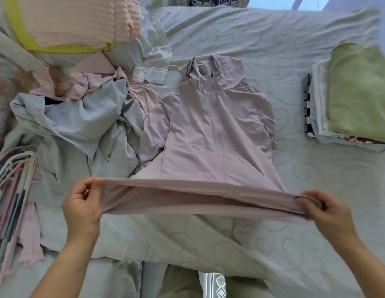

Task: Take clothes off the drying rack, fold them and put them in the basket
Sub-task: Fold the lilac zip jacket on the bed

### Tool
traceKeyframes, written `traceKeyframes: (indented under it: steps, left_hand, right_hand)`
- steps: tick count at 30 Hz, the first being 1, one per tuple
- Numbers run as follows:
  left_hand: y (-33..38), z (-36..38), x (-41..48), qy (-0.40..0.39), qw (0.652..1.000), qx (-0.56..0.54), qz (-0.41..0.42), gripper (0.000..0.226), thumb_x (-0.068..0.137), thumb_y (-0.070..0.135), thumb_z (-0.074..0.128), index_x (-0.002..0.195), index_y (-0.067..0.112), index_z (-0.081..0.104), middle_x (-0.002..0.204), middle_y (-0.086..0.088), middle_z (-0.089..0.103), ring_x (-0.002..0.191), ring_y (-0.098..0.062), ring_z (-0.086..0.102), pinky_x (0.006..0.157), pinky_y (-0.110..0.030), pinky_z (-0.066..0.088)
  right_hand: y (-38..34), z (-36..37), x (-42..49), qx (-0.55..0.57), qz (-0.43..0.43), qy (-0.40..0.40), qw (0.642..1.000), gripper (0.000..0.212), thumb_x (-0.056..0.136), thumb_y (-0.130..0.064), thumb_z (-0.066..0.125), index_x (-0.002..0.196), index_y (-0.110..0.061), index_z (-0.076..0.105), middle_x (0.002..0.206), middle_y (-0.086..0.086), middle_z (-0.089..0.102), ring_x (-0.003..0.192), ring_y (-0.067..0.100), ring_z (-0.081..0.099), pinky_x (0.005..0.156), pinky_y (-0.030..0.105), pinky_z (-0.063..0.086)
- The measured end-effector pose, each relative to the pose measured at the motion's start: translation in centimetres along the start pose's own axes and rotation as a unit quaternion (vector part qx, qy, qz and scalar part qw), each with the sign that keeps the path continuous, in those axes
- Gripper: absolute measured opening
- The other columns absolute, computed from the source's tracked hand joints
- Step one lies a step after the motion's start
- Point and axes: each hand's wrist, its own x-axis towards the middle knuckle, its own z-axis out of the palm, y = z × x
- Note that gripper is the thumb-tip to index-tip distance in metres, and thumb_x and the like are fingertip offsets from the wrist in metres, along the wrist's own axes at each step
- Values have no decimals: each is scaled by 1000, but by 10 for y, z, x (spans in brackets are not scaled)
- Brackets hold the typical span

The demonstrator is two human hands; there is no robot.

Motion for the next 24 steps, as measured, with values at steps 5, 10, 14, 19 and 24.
traceKeyframes:
  steps: [5,10,14,19,24]
  left_hand:
    - [-83,-28,-10,-78,977,183,-71,9,92,13,62,84,10,66,70,-11,63,58,-7,56,52,-19,42]
    - [-128,-24,-22,-177,914,305,-199,13,86,12,69,75,7,65,78,-15,66,72,-33,60,65,-36,47]
    - [-110,28,-25,-184,913,332,-147,11,90,17,64,90,6,62,93,-16,64,79,-30,60,70,-38,45]
    - [-47,152,-51,-299,922,247,-4,28,91,20,62,117,9,59,110,-4,51,99,-20,54,89,-32,44]
    - [5,244,-76,-360,914,179,41,38,94,26,58,128,11,51,124,-6,49,111,-20,51,96,-37,45]
  right_hand:
    - [51,32,-25,-152,-21,-191,970,58,79,-11,75,85,-66,57,80,-11,61,78,-5,58,66,5,41]
    - [80,48,-22,-176,99,-262,944,20,83,-29,73,81,-49,67,93,-6,65,83,2,61,77,25,48]
    - [97,56,6,-181,173,-95,963,18,91,-21,62,104,-12,71,98,10,71,88,26,63,71,30,41]
    - [89,82,36,-137,256,33,956,31,96,-28,51,124,-18,60,117,9,66,107,33,59,90,40,43]
    - [72,114,52,-109,278,9,954,30,94,-36,55,117,-18,62,118,4,67,109,30,59,96,42,43]
